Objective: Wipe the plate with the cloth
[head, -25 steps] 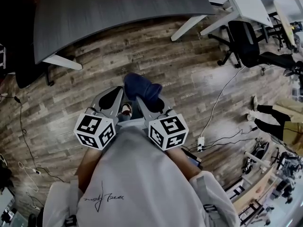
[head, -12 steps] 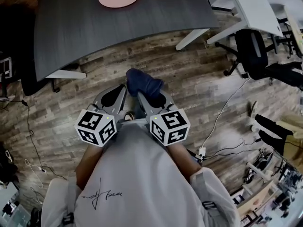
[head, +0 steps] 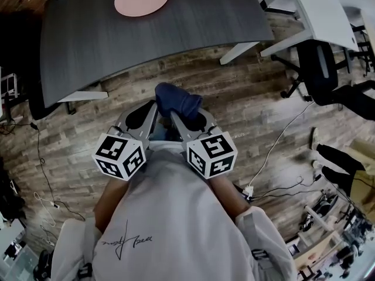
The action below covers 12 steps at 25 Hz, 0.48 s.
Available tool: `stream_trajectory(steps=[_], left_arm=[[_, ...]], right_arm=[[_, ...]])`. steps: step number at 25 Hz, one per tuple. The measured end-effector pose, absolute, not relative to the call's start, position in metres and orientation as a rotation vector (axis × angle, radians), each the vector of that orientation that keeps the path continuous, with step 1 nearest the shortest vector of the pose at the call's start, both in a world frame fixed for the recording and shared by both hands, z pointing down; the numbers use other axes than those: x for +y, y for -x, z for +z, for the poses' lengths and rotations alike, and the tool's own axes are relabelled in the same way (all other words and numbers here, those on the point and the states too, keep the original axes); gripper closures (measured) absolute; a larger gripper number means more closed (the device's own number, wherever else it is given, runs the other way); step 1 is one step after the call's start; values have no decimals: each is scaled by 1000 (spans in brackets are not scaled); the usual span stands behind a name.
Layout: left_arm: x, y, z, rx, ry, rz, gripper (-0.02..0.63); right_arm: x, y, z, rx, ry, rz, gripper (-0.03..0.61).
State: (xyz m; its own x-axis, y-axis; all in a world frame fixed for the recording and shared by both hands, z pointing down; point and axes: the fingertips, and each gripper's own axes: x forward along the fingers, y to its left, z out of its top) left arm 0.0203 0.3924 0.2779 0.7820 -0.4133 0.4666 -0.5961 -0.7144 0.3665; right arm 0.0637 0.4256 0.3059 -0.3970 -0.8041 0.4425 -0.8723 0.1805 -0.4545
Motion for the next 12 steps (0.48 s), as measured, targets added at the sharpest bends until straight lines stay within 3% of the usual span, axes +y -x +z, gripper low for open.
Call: stream_trajectory(steps=[12], left_arm=[[336,-38,283,-805,-2461,492,607]], right_arm=[[370,-95,309,-2350,-1662,1021,476]])
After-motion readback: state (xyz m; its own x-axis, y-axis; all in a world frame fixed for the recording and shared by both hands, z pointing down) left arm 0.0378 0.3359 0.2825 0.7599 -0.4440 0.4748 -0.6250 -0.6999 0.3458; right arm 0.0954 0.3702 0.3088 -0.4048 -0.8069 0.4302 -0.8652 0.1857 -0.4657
